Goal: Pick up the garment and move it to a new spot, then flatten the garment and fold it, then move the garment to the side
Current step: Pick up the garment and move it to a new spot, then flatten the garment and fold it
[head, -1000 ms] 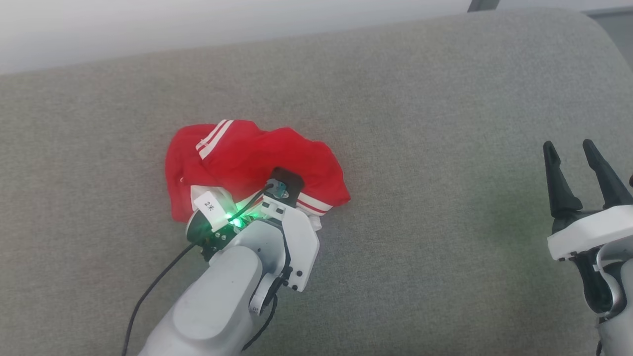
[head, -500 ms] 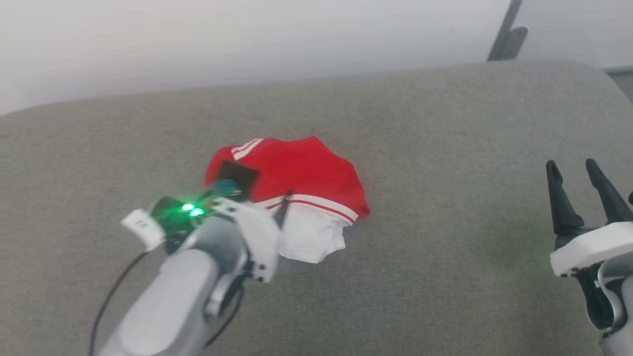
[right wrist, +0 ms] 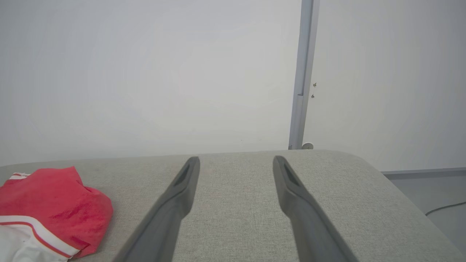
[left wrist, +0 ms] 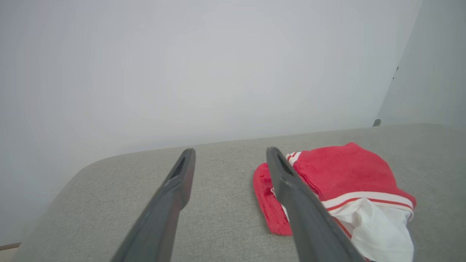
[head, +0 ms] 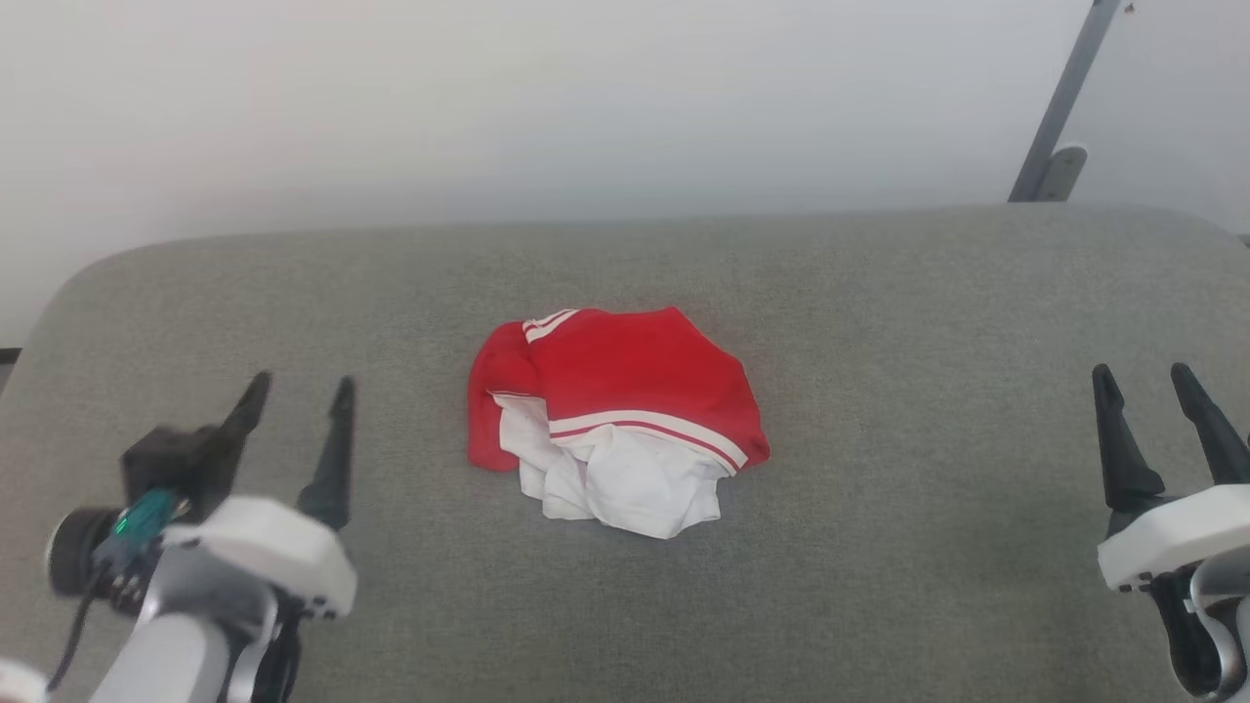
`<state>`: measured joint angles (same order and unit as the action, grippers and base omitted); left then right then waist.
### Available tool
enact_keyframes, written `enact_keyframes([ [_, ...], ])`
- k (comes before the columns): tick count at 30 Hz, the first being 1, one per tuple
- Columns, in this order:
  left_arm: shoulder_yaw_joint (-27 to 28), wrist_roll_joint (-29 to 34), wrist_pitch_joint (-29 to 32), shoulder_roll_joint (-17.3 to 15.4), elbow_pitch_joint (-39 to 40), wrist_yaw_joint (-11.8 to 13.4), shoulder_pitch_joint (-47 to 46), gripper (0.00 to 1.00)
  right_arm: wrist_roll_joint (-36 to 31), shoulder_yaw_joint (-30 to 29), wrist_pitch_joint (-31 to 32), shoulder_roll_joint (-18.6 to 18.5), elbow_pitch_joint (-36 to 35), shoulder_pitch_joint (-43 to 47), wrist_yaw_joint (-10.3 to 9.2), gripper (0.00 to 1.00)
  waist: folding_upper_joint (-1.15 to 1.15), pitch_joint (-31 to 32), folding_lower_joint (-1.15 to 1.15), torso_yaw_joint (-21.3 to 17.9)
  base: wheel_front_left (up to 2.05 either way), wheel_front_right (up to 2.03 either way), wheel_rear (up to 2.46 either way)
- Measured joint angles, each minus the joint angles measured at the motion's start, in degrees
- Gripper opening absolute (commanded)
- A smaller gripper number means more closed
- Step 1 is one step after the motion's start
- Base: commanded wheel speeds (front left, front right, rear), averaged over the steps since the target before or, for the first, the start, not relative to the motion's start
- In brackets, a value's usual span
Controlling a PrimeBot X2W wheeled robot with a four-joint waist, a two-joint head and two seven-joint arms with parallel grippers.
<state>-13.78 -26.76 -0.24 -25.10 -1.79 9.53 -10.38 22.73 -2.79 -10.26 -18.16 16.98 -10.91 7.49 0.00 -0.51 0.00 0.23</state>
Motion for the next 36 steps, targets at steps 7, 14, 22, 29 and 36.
enact_keyframes([
  [7, 5.0, -2.9, -5.0, -1.6, 2.2, 0.5, 8.4, 1.0, -1.3, -1.7, -0.4, 1.2, -1.0, 2.4, 0.0, 1.0, 0.0, 1.3, 0.0, 1.1, 0.0, 0.0, 0.0],
  [14, 8.9, -5.9, -8.9, -2.9, 3.8, -0.2, 15.4, 1.0, -2.2, -3.0, -0.5, 2.3, -1.8, 4.3, 0.0, 1.0, 0.0, 1.7, 0.0, 1.6, 0.0, 0.0, 0.0],
  [22, 9.5, -6.6, -10.0, -2.9, 4.2, -0.6, 16.3, 1.0, -2.2, -3.1, 0.1, 2.7, -2.4, 4.8, 0.0, 1.0, 0.0, 1.7, 0.0, 1.9, 0.0, 0.0, 0.0],
  [29, 9.1, -6.6, -9.8, -2.9, 5.2, -0.5, 16.2, 1.0, -2.1, -1.7, 0.8, 2.5, -3.3, 5.0, 0.0, 1.0, 0.0, 1.7, 0.0, 2.4, 0.0, 0.0, 0.0],
  [36, 7.7, -6.4, -9.5, -2.4, 6.2, -0.1, 15.7, 1.0, 0.2, 4.6, 3.7, 1.2, -5.4, 5.0, 0.0, 1.0, 0.0, 0.7, 0.0, 4.7, 0.0, 0.0, 0.0],
])
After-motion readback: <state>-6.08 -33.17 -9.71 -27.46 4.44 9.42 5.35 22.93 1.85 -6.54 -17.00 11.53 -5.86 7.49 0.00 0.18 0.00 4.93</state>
